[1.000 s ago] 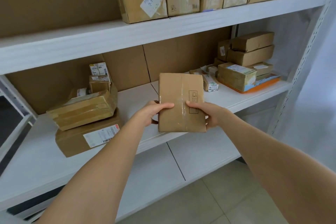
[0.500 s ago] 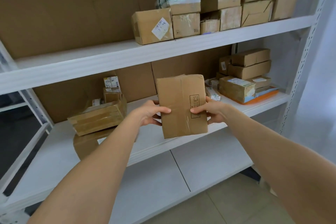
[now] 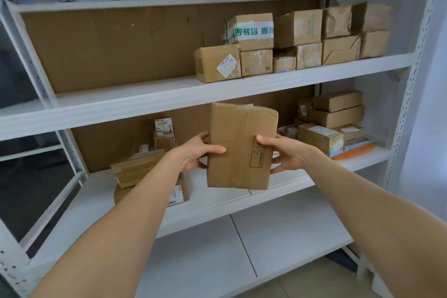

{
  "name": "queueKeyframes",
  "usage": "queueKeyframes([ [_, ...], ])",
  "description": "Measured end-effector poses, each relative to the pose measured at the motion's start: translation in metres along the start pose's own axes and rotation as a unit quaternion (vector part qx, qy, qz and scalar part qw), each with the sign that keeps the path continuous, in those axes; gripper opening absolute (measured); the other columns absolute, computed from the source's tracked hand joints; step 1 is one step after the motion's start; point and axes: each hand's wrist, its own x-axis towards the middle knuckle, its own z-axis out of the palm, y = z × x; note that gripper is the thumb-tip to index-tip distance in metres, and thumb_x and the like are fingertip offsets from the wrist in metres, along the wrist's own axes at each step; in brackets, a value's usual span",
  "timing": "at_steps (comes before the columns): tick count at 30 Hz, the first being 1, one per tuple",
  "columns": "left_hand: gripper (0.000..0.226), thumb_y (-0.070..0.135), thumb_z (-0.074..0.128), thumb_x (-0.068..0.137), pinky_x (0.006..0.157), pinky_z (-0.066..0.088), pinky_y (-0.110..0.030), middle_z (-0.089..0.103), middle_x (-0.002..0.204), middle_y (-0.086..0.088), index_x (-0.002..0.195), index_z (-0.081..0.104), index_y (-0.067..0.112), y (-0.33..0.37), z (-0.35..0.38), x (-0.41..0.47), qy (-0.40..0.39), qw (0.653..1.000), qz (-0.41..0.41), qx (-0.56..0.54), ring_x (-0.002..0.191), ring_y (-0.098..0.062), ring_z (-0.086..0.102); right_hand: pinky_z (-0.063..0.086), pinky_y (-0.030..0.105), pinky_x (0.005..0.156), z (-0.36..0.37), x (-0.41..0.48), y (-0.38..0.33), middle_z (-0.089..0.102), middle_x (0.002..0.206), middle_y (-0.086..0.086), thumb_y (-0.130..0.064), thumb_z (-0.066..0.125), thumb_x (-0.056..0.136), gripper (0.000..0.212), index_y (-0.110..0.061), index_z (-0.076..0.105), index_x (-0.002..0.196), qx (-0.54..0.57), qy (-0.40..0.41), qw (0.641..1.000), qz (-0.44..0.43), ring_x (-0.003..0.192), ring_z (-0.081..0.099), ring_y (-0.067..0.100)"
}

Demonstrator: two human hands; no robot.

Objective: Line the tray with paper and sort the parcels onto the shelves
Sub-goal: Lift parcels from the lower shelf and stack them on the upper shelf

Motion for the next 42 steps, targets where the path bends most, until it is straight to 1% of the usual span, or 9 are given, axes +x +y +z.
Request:
queueKeyframes([
  [7, 0.097, 0.024, 0.090, 0.050, 0.091, 0.044, -0.047, 0.061, 0.126, -0.007, 0.136, 0.044, 0.015, 0.037, -0.012, -0.029, -0.002, 0.998, 0.046, 0.034, 0.117, -0.027, 0.056, 0.044, 0.058, 0.093, 0.007, -0.024, -0.037, 0.054, 0.121, 0.006, -0.037, 0.078, 0.069, 0.072, -0.026, 0.044, 0.131, 0.000, -0.010, 0.999, -0.050, 0.108, 0.054, 0.029],
  [13, 0.035, 0.023, 0.071, 0.081, 0.086, 0.052, -0.046, 0.066, 0.114, -0.010, 0.113, 0.059, 0.014, 0.089, -0.025, -0.055, 0.038, 0.994, 0.096, 0.025, 0.103, -0.026, 0.061, 0.045, 0.050, 0.099, 0.020, -0.042, -0.092, 0.057, 0.114, 0.008, -0.042, 0.072, 0.081, 0.036, -0.023, 0.051, 0.102, 0.008, 0.005, 0.993, -0.117, 0.104, 0.056, 0.026],
  [15, 0.028, 0.029, 0.068, 0.084, 0.079, 0.053, -0.043, 0.064, 0.107, -0.009, 0.106, 0.058, 0.014, 0.107, -0.031, -0.063, 0.073, 0.992, 0.104, 0.012, 0.094, -0.024, 0.062, 0.044, 0.050, 0.103, 0.027, -0.044, -0.113, 0.058, 0.114, 0.009, -0.045, 0.072, 0.081, 0.040, -0.021, 0.052, 0.106, 0.005, 0.008, 0.990, -0.143, 0.106, 0.057, 0.028],
  [21, 0.043, 0.049, 0.064, 0.083, 0.074, 0.052, -0.045, 0.064, 0.094, -0.008, 0.101, 0.056, 0.011, 0.159, -0.057, -0.079, 0.190, 0.972, 0.137, -0.008, 0.088, -0.024, 0.061, 0.052, 0.036, 0.076, 0.064, -0.049, -0.168, 0.061, 0.111, 0.004, -0.042, 0.070, 0.085, 0.029, -0.026, 0.053, 0.103, -0.012, 0.020, 0.972, -0.232, 0.098, 0.060, 0.020],
  [25, 0.063, 0.060, 0.062, 0.079, 0.067, 0.053, -0.046, 0.064, 0.102, -0.011, 0.118, 0.051, 0.012, 0.186, -0.074, -0.082, 0.244, 0.961, 0.125, -0.032, 0.090, -0.029, 0.062, 0.050, 0.043, 0.096, 0.091, -0.042, -0.195, 0.065, 0.104, -0.001, -0.034, 0.067, 0.089, 0.016, -0.025, 0.056, 0.096, 0.011, 0.026, 0.967, -0.255, 0.101, 0.059, 0.021],
  [31, 0.068, 0.065, 0.063, 0.075, 0.066, 0.047, -0.050, 0.060, 0.102, -0.015, 0.118, 0.043, 0.016, 0.203, -0.097, -0.071, 0.284, 0.954, 0.064, -0.072, 0.090, -0.036, 0.057, 0.051, 0.055, 0.093, 0.118, -0.020, -0.213, 0.056, 0.118, 0.004, -0.040, 0.067, 0.087, 0.043, -0.025, 0.047, 0.122, -0.024, 0.005, 0.977, -0.212, 0.103, 0.056, 0.029],
  [36, 0.056, 0.063, 0.052, 0.086, 0.071, 0.043, -0.050, 0.058, 0.087, -0.015, 0.106, 0.041, 0.012, 0.212, -0.118, -0.052, 0.299, 0.951, 0.019, -0.081, 0.077, -0.033, 0.053, 0.060, 0.049, 0.079, 0.139, -0.004, -0.233, 0.053, 0.121, 0.007, -0.022, 0.067, 0.090, 0.034, -0.020, 0.055, 0.122, -0.043, 0.030, 0.976, -0.210, 0.106, 0.058, 0.032],
  [39, 0.051, 0.060, 0.048, 0.089, 0.081, 0.039, -0.052, 0.060, 0.086, -0.015, 0.096, 0.044, 0.009, 0.215, -0.127, -0.040, 0.285, 0.955, -0.002, -0.086, 0.078, -0.032, 0.054, 0.062, 0.043, 0.063, 0.148, 0.007, -0.243, 0.056, 0.116, 0.007, -0.024, 0.069, 0.090, 0.035, -0.017, 0.057, 0.123, -0.044, 0.080, 0.970, -0.225, 0.104, 0.060, 0.031],
  [42, 0.040, 0.049, 0.051, 0.091, 0.084, 0.040, -0.055, 0.060, 0.084, -0.014, 0.088, 0.045, 0.010, 0.214, -0.134, -0.028, 0.271, 0.958, -0.011, -0.089, 0.080, -0.032, 0.054, 0.062, 0.041, 0.065, 0.154, 0.022, -0.247, 0.056, 0.098, 0.004, -0.031, 0.072, 0.087, 0.039, -0.013, 0.053, 0.117, -0.043, 0.128, 0.962, -0.236, 0.098, 0.062, 0.029],
])
